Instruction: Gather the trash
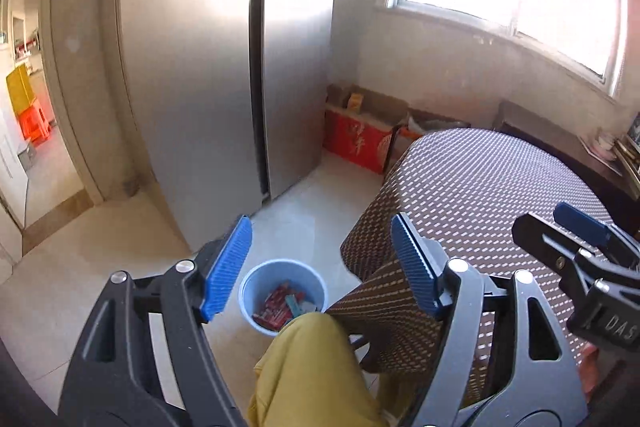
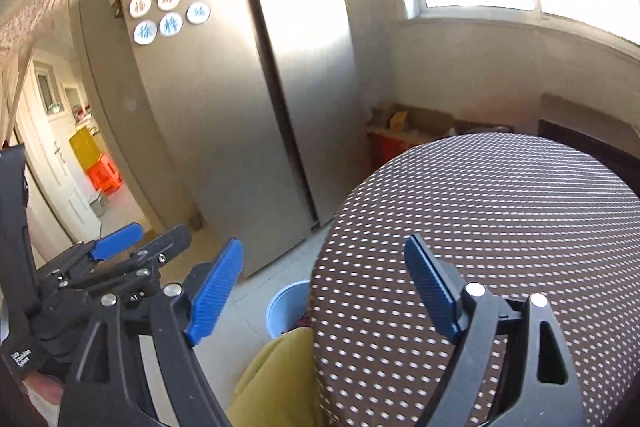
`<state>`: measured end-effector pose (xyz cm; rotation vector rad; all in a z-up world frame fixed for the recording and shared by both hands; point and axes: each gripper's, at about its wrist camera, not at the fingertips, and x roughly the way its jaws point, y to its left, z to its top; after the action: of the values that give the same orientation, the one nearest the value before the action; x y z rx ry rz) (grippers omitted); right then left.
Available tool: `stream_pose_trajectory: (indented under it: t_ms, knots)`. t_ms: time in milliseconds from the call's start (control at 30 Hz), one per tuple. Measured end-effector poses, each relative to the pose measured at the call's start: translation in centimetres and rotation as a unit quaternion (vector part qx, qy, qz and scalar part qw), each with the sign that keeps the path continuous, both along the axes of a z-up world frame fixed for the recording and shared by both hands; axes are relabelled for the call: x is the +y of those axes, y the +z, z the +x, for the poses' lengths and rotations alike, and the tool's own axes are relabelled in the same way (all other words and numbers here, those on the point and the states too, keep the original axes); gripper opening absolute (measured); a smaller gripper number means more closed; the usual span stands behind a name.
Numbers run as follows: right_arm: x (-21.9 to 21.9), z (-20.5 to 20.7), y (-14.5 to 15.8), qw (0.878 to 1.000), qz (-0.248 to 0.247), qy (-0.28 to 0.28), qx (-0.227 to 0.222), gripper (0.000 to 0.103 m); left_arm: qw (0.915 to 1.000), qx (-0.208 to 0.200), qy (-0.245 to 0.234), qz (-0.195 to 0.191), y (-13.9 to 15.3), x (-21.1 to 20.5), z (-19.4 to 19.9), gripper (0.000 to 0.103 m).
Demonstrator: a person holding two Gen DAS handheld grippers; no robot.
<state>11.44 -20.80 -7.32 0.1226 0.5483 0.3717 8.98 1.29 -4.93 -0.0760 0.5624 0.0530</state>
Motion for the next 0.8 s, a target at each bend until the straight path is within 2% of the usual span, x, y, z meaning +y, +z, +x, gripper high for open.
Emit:
stream_pose_trajectory:
  t_ms: [100,233,333,600,800]
  knots:
    - [-1.4,-1.2,0.5,1.0,0.0,-0.017,-0.015,0.082,0.9997,-0.016,-0.016,-0.005,1.4,-1.6,-1.3,0.075]
    - [-3.2,-3.4,1.6,0.999,0.009,-0.027,-0.034,0.085,0.9988,-0.044,-0.019,0.013,3.1,-3.1,-3.1,0.079]
    - [-3.8,-4.7,2.4,0.998,0.01,-0.029,-0.047,0.087,0.9979,-0.058,-0.027,0.012,4.1,-3.8,-4.1,0.081]
    - [-4.4,-6.5,4.4,0.997,0.019,-0.03,-0.068,0.088,0.9963,-0.08,-0.016,0.028,5.7,-4.0,-6.0,0.082]
    - [-4.7,-7.6,5.9,0.995,0.02,-0.029,-0.088,0.09,0.995,-0.097,-0.01,0.02,7.0,-4.1,-7.3,0.082]
